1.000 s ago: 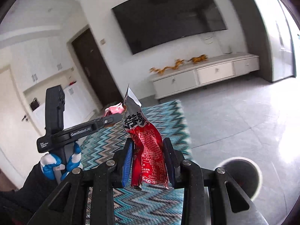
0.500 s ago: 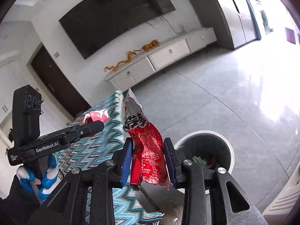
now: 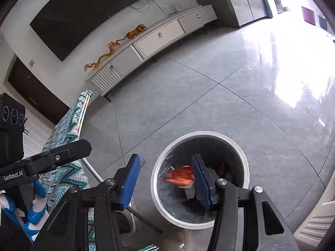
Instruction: Collect trash
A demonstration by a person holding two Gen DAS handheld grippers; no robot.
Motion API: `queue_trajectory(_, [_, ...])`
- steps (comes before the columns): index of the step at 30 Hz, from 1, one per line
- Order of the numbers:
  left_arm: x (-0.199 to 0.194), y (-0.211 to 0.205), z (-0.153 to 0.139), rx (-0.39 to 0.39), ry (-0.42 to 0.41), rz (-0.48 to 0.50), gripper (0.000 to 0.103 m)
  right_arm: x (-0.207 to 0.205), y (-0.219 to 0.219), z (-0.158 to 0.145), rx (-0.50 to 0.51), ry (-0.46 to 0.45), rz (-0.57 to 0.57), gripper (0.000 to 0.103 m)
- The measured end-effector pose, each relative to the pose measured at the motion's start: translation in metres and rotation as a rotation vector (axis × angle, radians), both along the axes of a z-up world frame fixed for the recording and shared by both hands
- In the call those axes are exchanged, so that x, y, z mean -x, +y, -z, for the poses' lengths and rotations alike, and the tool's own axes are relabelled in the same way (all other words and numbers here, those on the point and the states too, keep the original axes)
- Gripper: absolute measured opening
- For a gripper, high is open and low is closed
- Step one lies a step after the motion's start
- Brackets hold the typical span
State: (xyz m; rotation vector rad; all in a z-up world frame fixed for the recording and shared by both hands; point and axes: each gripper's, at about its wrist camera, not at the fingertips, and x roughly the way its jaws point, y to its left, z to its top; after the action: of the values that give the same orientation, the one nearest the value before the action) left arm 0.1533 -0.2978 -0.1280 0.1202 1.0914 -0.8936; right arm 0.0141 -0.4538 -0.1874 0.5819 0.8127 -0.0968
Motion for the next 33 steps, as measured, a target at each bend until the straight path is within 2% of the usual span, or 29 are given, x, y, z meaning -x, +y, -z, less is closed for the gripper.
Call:
queue_trajectory(4, [0.005,0.010,-0.001,0.000,-0.009,-0.023,0.058,0.000,0.002,0.000,-0.013,-0.004,-0.001,0.050])
queue_trajectory(9, [0.025,0.028,-0.022,0.018,-0.055,-0.039,0.058,0.004,0.013,-0.014,-0.013,-0.043,-0.029,0.052])
queue_trajectory(17, [0.069,0.104,-0.046,0.075,-0.047,-0.132,0.058,0.016,0.048,-0.046,-0.006,-0.108,-0.055,0.053])
queue_trajectory(21, [0.092,0.153,-0.048,0.079,-0.046,-0.176,0.058,0.020,0.081,-0.057,0.003,-0.121,-0.105,0.053])
queue_trajectory(25, [0.113,0.210,-0.048,0.086,-0.044,-0.262,0.058,0.024,0.128,-0.071,0.037,-0.142,-0.183,0.053])
queue_trajectory(31, [0.123,0.285,-0.059,0.068,-0.123,-0.424,0.058,0.028,0.200,-0.090,0.100,-0.177,-0.298,0.053])
queue_trajectory(33, [0.125,0.302,-0.063,0.069,-0.152,-0.475,0.058,0.030,0.221,-0.096,0.124,-0.196,-0.326,0.057])
